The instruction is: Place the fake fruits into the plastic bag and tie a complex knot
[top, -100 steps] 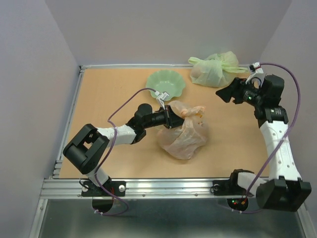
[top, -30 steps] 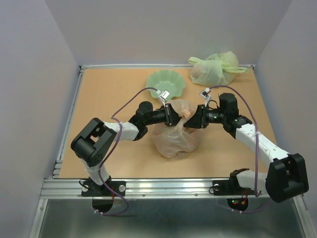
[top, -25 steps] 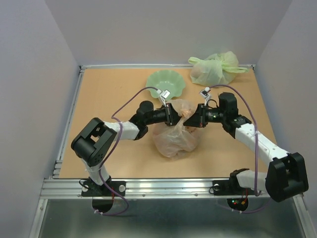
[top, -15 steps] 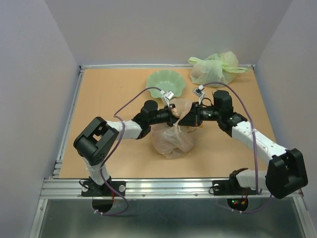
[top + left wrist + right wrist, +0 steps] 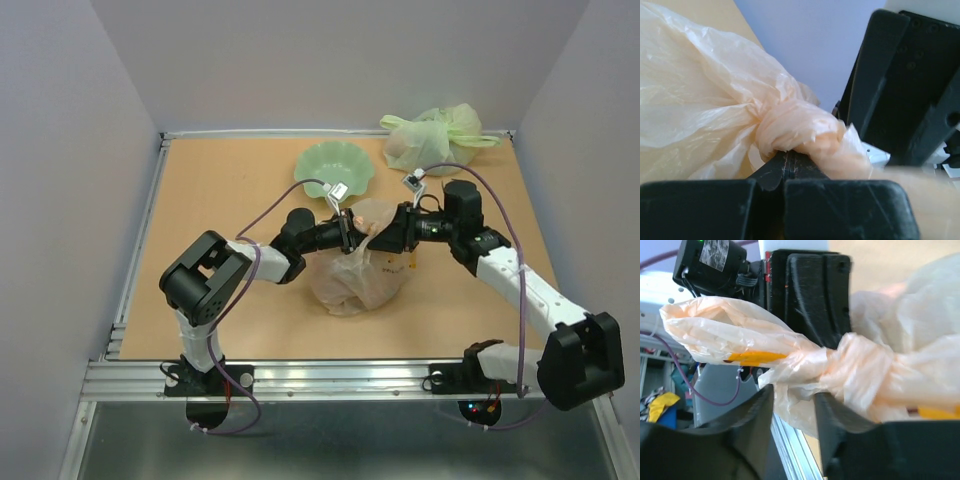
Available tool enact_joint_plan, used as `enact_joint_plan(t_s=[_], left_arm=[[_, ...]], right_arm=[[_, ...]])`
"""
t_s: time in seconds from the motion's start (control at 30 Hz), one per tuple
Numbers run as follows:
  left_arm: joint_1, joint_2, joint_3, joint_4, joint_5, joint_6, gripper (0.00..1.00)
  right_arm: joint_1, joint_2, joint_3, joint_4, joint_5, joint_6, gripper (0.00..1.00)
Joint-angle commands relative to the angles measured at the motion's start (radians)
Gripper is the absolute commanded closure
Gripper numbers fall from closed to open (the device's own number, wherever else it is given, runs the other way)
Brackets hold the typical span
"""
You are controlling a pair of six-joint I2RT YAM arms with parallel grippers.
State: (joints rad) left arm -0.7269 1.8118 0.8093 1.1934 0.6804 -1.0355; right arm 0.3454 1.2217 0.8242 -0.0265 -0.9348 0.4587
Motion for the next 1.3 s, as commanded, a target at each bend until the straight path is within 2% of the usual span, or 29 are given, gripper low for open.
enact_joint_plan(t_s=[0.0,0.03,0.07,0.2,0.4,0.47,0.57,0.67,0.9,0.93,1.03,1.13,1.27], left_arm=[[-0.009,-0.040,-0.018,0.124,0.039,-0.025,1.00],[-0.009,-0.048,-0.019,0.117,0.038,-0.014,1.00],[-0.008,-0.049,-0.021,0.107,0.036,-0.009,1.00],[-0.006,-0.048,-0.015,0.098,0.038,-0.001,1.00],[-0.008,-0.040,0.008,0.080,0.030,0.009,1.00],[-0.008,-0.037,0.016,0.077,0.028,0.014,1.00],[-0.006,-0.035,0.024,0.064,0.028,0.017,1.00],[-0.006,-0.034,0.025,0.060,0.027,0.019,1.00],[-0.006,-0.032,0.033,0.046,0.019,0.035,1.00],[-0.006,-0.032,0.033,0.043,0.016,0.037,1.00],[-0.006,-0.035,0.037,0.043,0.013,0.040,1.00],[-0.003,-0.046,0.037,0.015,-0.010,0.070,1.00],[0.004,-0.033,0.041,0.033,-0.025,0.040,1.00]], right_arm=[[-0.081,-0.085,0.093,-0.128,0.013,-0.120,0.54],[-0.095,-0.115,0.104,-0.171,0.019,-0.149,0.49],[-0.112,-0.131,0.111,-0.194,0.034,-0.169,0.49],[-0.129,-0.152,0.128,-0.335,0.149,-0.319,0.57],[-0.129,-0.140,0.084,-0.349,0.215,-0.330,0.64],[-0.129,-0.120,0.081,-0.337,0.253,-0.339,0.71],[-0.129,-0.114,0.072,-0.316,0.280,-0.328,0.70],[-0.129,-0.110,0.061,-0.291,0.220,-0.318,0.59],[-0.129,-0.091,0.038,-0.273,0.102,-0.308,0.65],[-0.131,-0.088,0.039,-0.271,0.090,-0.307,0.66],[-0.129,-0.077,0.044,-0.271,0.059,-0.304,0.87],[-0.129,-0.085,0.044,-0.270,-0.010,-0.296,0.99],[-0.105,-0.067,0.039,-0.263,-0.055,-0.275,1.00]])
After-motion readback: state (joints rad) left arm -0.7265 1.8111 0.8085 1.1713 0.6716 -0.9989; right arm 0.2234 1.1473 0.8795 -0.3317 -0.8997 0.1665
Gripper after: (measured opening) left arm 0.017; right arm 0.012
